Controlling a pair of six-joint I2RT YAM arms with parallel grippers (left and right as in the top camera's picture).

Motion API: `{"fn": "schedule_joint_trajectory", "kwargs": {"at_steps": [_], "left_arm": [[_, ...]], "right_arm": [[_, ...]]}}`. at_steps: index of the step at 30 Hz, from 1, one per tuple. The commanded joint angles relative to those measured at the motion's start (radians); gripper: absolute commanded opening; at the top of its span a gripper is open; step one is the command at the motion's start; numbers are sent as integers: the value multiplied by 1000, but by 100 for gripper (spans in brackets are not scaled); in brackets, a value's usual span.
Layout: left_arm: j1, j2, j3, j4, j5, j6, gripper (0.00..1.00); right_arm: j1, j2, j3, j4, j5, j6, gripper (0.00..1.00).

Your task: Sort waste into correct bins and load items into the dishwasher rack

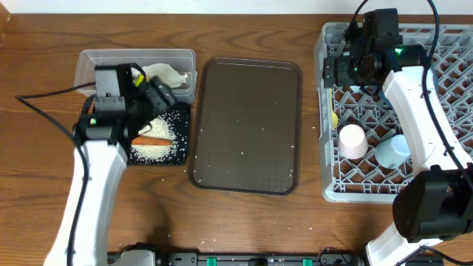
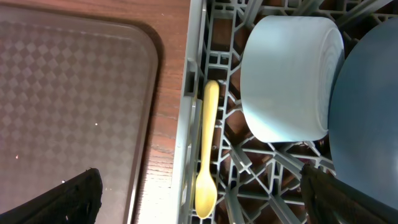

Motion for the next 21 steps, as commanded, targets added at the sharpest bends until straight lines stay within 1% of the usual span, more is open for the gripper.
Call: {"fn": "schedule_joint_trajectory", "kwargs": {"at_steps": [1,5,9,15,21], "left_arm": [[-60,-34,19,-4,50,206,92],[-79,-32,16,-5,42,205,93],[-79,-32,13,-5,42,205,93],[-79,-32,13,-6,42,206,94],[-79,-32,13,-6,42,205,94]], "right_arm": [[4,-64,23,-16,-3,0,99],[4,-178,30,-69,49,0,99],[4,-345,30,-122,110,0,99],[4,-615,30,-154,79,7,99],[4,-811,30,-167,87,0,99]]}}
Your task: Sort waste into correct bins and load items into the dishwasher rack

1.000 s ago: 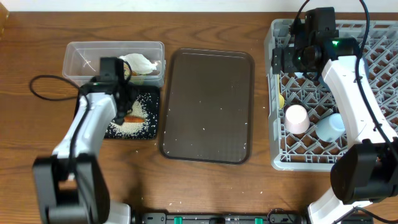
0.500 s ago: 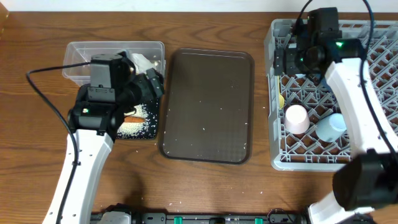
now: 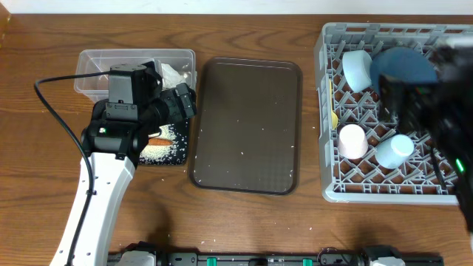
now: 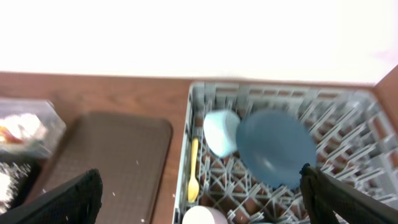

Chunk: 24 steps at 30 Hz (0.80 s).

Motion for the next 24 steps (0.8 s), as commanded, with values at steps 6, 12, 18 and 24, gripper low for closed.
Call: {"fn": "schedule_joint_trajectory", "kwargs": {"at_steps": [6,12,18,24], "left_arm": [[-1,2,13,0,5,21,94],[-1,2,13,0,5,21,95],[-1,2,13,0,5,21,95],[-1,2,13,0,5,21,95]], "right_arm": [[4,-210,1,-183,96,-27,99],[1,-283,-61,-272,176,-27,99],[-35,-415,-388,28,170,-34,99],[-58,-549,-820,565,34,-34,99]]}}
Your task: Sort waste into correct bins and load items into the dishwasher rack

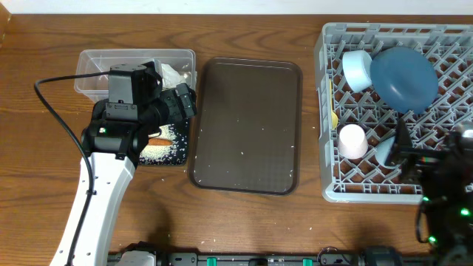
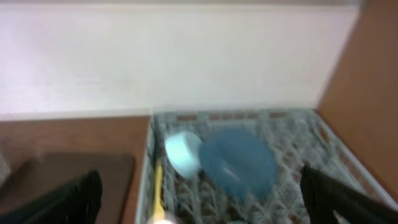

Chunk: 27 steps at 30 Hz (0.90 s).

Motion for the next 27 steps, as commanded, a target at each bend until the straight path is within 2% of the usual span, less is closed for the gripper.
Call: {"fn": "schedule_joint_trajectory", "kwargs": {"at_steps": [1,6,14,20,27], "left_arm": [[-1,2,13,0,5,21,95],[-1,2,13,0,5,21,95],[-1,2,13,0,5,20,95],[-1,2,13,0,5,21,95],[-1,2,13,0,5,20,95]], "right_arm": [[-18,-63,-195,182,-101,-14,99],[-18,-142,-499,494,-112,140,99],[-18,-320,-827,684,-48,247,99],[-18,-460,-973,707,-18,246,99],[-15,-547,-976,561,-7,243,99]]}}
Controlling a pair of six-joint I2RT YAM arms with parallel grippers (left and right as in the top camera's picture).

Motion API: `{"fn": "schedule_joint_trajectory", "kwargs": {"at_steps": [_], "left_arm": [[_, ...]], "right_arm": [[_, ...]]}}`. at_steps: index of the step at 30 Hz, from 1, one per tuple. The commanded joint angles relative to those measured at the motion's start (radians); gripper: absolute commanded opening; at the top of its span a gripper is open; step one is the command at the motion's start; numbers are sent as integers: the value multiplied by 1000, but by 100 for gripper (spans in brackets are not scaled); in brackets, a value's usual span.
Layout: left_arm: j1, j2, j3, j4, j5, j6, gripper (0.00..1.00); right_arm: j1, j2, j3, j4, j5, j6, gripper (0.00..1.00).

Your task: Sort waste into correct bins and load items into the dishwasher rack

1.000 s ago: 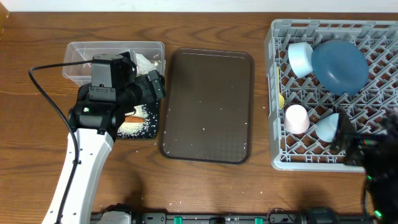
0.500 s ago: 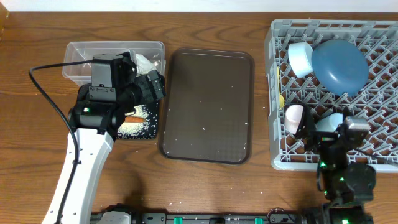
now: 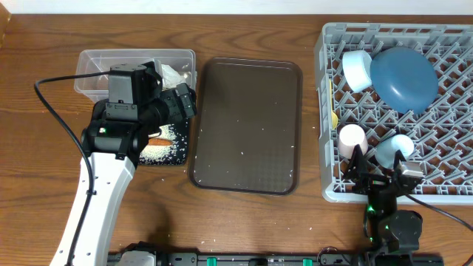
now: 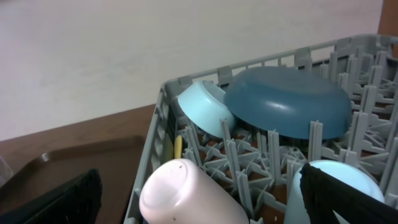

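The grey dish rack (image 3: 322,111) at the right holds a dark blue bowl (image 3: 403,77), a light blue bowl (image 3: 356,68), a pink cup (image 3: 352,140), a light blue cup (image 3: 393,148) and a yellow spoon (image 3: 334,118). My right gripper (image 3: 380,176) sits low at the rack's front edge. In the right wrist view the right gripper (image 4: 199,190) is open and empty, with the pink cup (image 4: 180,193) just ahead. My left gripper (image 3: 177,103) hovers over the black bin (image 3: 177,157) of rice and a carrot piece; its fingers are unclear.
A clear bin (image 3: 89,59) with crumpled paper stands behind the black bin. The brown tray (image 3: 247,125) in the middle carries only crumbs. Wooden table (image 3: 44,44) surrounds it all, and the right arm's base (image 3: 392,229) is at the front edge.
My right arm has moved from the rack's front right to its front edge and now sits lower and nearer the pink cup. The left arm has not moved.
At first my right gripper was open over the rack's far left corner, above the spoon and light blue bowl. Then it was back over the rack's right side, then at its front. The left gripper shifted right over the black bin and stayed there.
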Motion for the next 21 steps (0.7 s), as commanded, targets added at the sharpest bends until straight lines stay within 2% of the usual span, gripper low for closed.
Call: {"fn": "schedule_joint_trajectory", "kwargs": {"at_steps": [1,21], "left_arm": [[-1,2,13,0,5,21,95],[-1,2,13,0,5,20,95]], "right_arm": [[-15,-16,-1,-29,16,13,99],[-16,-16,-1,-35,8,13,99]]}}
